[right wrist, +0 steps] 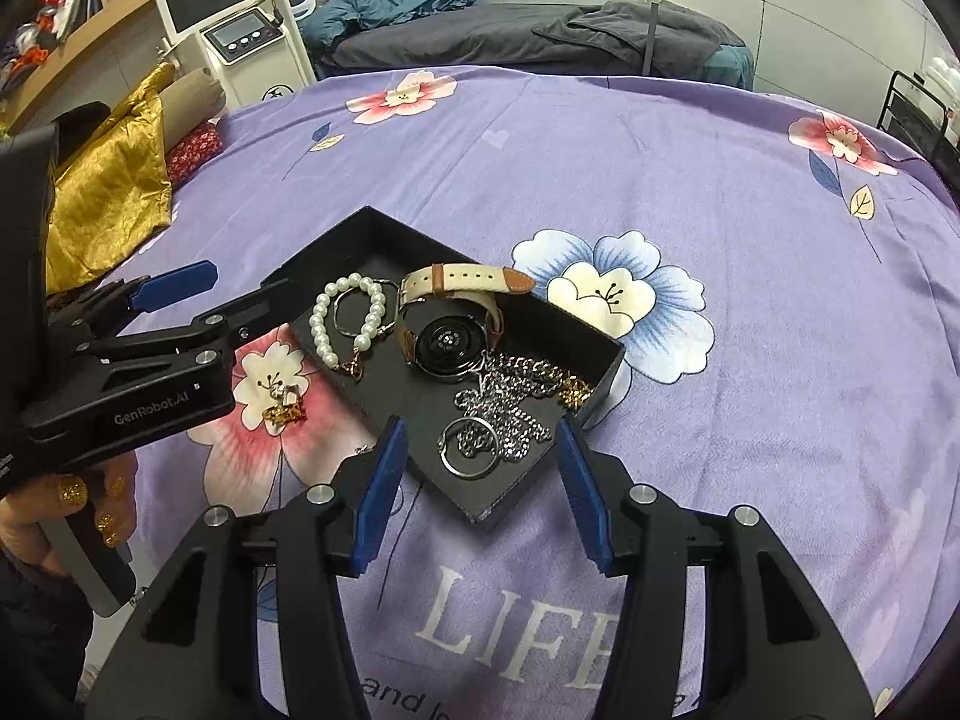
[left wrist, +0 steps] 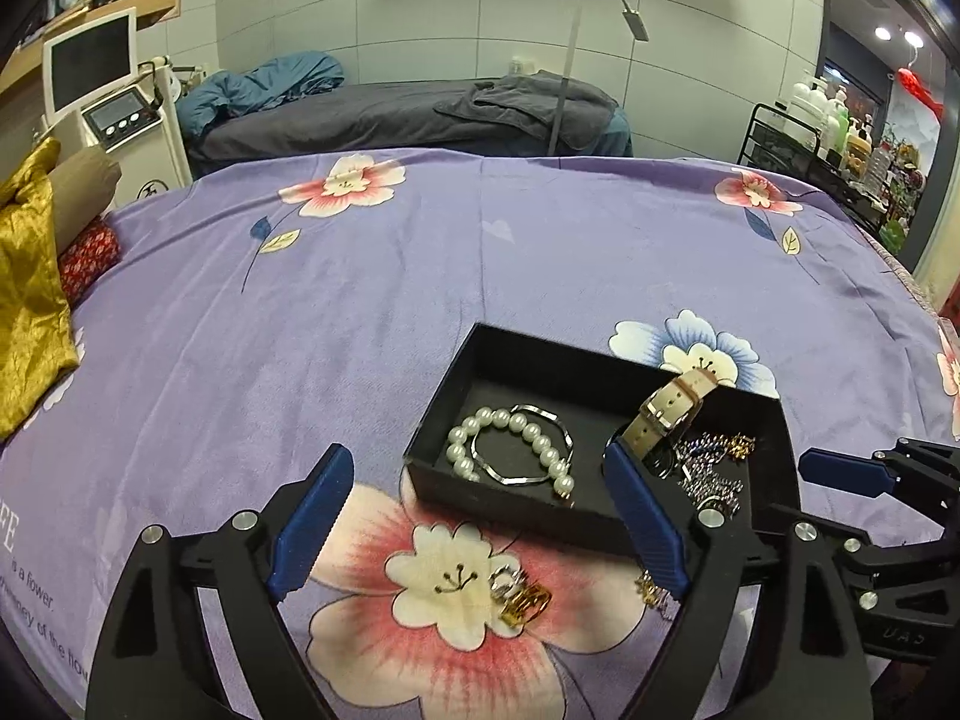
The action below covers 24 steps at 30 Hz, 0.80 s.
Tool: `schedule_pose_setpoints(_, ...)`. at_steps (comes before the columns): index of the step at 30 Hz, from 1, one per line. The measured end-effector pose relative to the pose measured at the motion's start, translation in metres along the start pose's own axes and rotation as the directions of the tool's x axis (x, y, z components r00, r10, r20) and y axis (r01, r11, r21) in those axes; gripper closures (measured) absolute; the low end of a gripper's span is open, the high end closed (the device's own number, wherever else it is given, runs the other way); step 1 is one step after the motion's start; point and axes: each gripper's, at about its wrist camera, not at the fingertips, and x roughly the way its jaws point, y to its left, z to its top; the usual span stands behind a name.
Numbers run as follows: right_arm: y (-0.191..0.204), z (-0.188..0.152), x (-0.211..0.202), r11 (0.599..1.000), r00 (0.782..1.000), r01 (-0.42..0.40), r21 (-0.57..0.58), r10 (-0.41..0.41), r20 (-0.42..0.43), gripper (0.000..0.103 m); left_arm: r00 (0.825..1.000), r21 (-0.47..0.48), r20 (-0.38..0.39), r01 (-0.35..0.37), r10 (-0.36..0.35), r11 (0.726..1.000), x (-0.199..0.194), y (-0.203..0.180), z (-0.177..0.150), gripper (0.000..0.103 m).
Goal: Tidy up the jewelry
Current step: 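Reach the left tool to the gold charm while the right tool reaches a silver hoop earring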
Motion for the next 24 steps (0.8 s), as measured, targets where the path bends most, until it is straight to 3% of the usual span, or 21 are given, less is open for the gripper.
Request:
schedule_pose_setpoints(10, 0.014, -0.022, -0.010, 0.999, 0.999, -0.034, -0.033, 0.033, -0.021, 0.051, 0.997, -0.052, -0.078, -0.027, 0.023, 0.998, -0.005, 0.022, -0.045, 0.020)
schedule_pose_setpoints(24, 0.039, -0.053, 0.007, 0.990, 0.989, -0.091, -0.108, 0.077, -0.125, 0.051, 0.992, -0.045, -0.124, -0.002, -0.004, 0.999, -0.006, 0.010, -0.076, 0.024)
